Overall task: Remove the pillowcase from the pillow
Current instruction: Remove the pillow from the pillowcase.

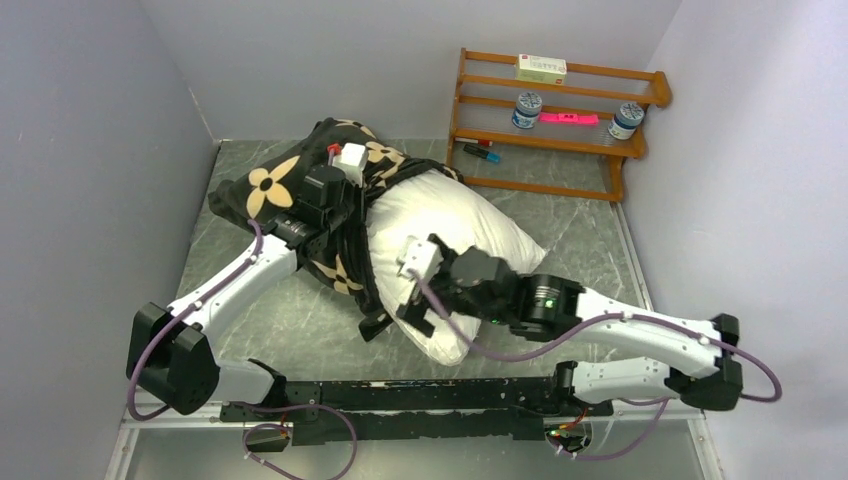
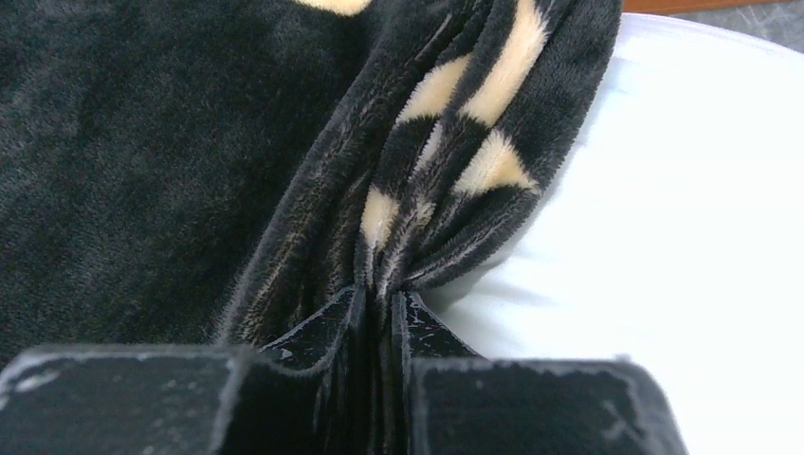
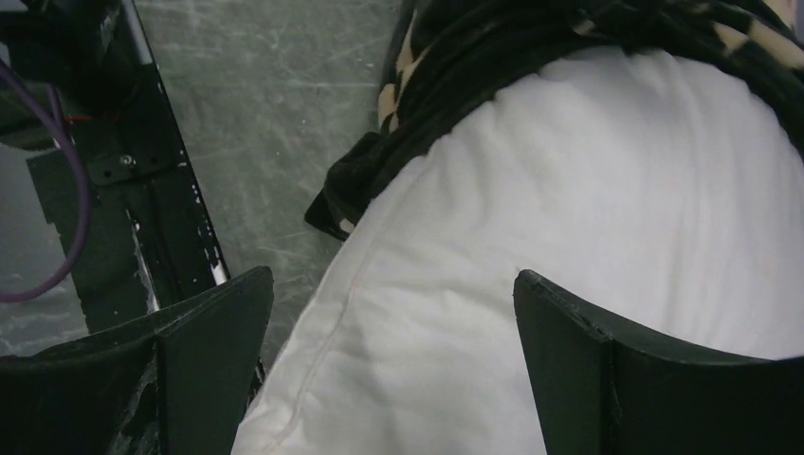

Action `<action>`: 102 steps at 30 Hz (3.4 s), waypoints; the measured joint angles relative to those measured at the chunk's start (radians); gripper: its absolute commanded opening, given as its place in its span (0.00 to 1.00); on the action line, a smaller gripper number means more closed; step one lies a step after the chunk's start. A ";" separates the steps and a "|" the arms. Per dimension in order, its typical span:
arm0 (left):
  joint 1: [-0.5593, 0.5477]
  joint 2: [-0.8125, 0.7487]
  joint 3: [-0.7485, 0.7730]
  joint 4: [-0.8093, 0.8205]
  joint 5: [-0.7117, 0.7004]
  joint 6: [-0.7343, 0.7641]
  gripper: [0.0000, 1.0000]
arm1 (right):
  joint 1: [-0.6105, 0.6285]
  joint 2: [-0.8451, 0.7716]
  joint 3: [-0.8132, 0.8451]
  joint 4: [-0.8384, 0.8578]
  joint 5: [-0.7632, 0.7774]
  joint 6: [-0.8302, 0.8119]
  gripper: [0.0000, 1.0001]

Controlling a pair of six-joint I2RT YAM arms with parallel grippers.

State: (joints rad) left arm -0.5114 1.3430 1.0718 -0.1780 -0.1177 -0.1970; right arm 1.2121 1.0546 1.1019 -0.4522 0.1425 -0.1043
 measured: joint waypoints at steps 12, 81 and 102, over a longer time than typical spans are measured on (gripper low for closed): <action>0.004 -0.005 -0.015 0.014 0.020 0.001 0.17 | 0.207 0.282 0.053 -0.071 0.277 -0.071 1.00; -0.196 -0.290 -0.281 -0.273 0.294 -0.168 0.88 | -0.264 0.222 -0.035 0.037 0.056 0.208 0.00; -0.181 -0.200 -0.169 -0.209 -0.033 -0.130 0.05 | -0.313 0.035 -0.117 0.092 0.091 0.182 0.00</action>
State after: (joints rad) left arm -0.6926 1.1431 0.9024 -0.3870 -0.1505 -0.3275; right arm 0.8989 1.0901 0.9852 -0.3603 0.2333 0.0780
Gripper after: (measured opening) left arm 0.125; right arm 0.069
